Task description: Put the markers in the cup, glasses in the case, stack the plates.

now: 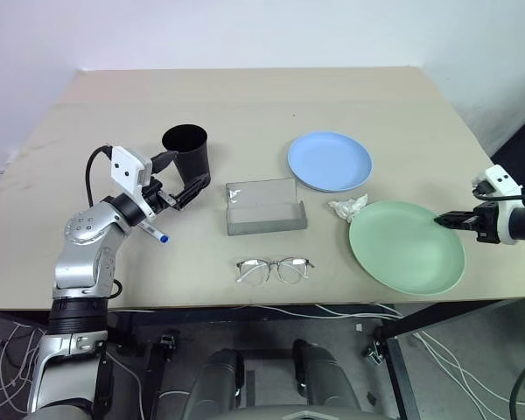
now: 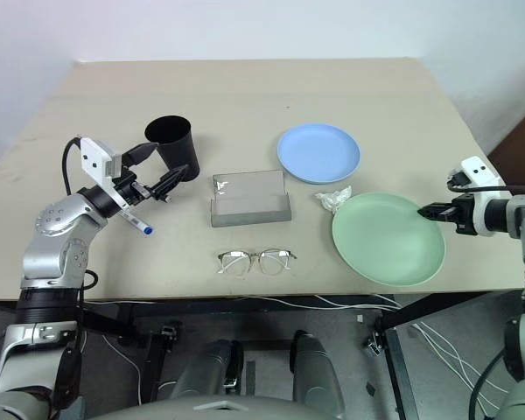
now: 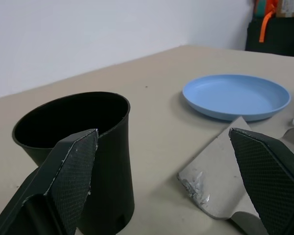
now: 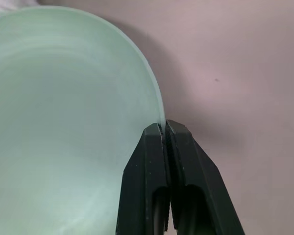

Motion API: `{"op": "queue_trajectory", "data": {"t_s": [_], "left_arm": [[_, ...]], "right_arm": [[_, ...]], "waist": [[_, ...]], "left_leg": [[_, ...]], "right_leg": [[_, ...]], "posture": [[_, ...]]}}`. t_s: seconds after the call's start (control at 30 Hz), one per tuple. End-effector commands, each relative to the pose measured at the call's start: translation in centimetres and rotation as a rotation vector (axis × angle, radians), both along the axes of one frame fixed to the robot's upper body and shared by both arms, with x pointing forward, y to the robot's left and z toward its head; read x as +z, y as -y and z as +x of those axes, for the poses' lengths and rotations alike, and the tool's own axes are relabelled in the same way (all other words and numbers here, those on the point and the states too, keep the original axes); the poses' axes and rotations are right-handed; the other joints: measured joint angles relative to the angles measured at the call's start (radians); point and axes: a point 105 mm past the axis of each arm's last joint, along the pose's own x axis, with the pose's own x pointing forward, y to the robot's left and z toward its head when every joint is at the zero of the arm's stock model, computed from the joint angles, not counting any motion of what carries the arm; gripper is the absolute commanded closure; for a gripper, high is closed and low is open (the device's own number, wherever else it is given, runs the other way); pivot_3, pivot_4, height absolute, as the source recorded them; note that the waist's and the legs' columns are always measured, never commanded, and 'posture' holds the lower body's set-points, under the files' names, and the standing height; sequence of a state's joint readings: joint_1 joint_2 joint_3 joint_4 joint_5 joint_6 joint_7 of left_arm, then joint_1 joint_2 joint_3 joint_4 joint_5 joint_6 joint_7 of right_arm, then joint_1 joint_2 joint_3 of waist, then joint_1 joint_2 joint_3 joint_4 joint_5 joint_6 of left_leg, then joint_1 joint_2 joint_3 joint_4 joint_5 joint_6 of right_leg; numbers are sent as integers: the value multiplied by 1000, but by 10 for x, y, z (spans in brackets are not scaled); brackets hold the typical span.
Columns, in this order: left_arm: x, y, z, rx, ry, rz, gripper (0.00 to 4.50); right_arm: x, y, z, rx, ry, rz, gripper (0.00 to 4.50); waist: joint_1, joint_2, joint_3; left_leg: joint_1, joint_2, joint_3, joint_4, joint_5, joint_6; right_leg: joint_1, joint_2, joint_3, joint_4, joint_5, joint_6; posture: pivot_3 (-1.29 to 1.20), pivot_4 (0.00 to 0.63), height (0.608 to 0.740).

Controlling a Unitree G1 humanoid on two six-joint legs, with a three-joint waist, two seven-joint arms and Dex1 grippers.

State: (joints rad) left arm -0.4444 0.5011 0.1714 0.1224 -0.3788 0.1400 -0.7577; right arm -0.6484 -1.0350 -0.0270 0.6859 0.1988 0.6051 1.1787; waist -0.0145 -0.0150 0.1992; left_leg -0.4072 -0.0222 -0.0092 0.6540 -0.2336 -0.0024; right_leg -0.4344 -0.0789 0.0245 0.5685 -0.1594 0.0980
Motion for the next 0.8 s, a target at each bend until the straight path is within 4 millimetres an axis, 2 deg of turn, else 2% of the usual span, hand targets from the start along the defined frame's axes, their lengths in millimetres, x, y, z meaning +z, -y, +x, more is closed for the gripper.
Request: {"op": "queue_trajectory", "data": {"t_s": [0.03, 0.27, 0.4, 0.53, 0.6, 0.67, 0.8], "left_arm": [[11, 3, 2, -6, 49, 10, 0], [10, 7, 3, -15, 48, 3, 0], [9, 3, 4, -3, 47, 5, 0], [8, 1, 3, 13, 48, 8, 0], [8, 1, 2, 17, 50, 6, 0], [9, 0, 1, 23, 51, 2, 0], [9, 0, -1, 30, 54, 6, 0]], "right_arm": [[29, 0, -4, 18, 63, 31, 4483], [71, -23, 1, 73, 180, 179, 4483], [105, -36, 8, 85, 282, 309, 4483], [140, -40, 28, 25, 423, 443, 4483], [149, -41, 43, -37, 466, 454, 4483], [152, -53, 61, -60, 491, 441, 4483], [140, -75, 95, -154, 464, 404, 4483]], "waist": [[0, 0, 0], [0, 0, 0], [-1, 0, 0], [-3, 0, 0], [-4, 0, 0], [-4, 0, 0], [-6, 0, 0]], "left_leg": [[0, 0, 0, 0, 0, 0], [0, 0, 0, 0, 0, 0], [0, 0, 0, 0, 0, 0], [0, 0, 0, 0, 0, 0], [0, 0, 0, 0, 0, 0], [-1, 0, 0, -1, 0, 0], [-1, 0, 1, -2, 0, 0]], "right_leg": [[0, 0, 0, 0, 0, 1], [0, 0, 0, 0, 0, 0], [-1, 0, 0, 0, 0, 0], [-1, 0, 0, 0, 0, 0], [-1, 0, 0, 0, 0, -1], [-2, 0, 0, 0, 0, -1], [-3, 0, 1, 0, 1, -1]], "posture": [[0, 150, 733], [0, 150, 733], [0, 150, 733], [0, 150, 733], [0, 150, 733], [0, 150, 733], [0, 150, 733]]}}
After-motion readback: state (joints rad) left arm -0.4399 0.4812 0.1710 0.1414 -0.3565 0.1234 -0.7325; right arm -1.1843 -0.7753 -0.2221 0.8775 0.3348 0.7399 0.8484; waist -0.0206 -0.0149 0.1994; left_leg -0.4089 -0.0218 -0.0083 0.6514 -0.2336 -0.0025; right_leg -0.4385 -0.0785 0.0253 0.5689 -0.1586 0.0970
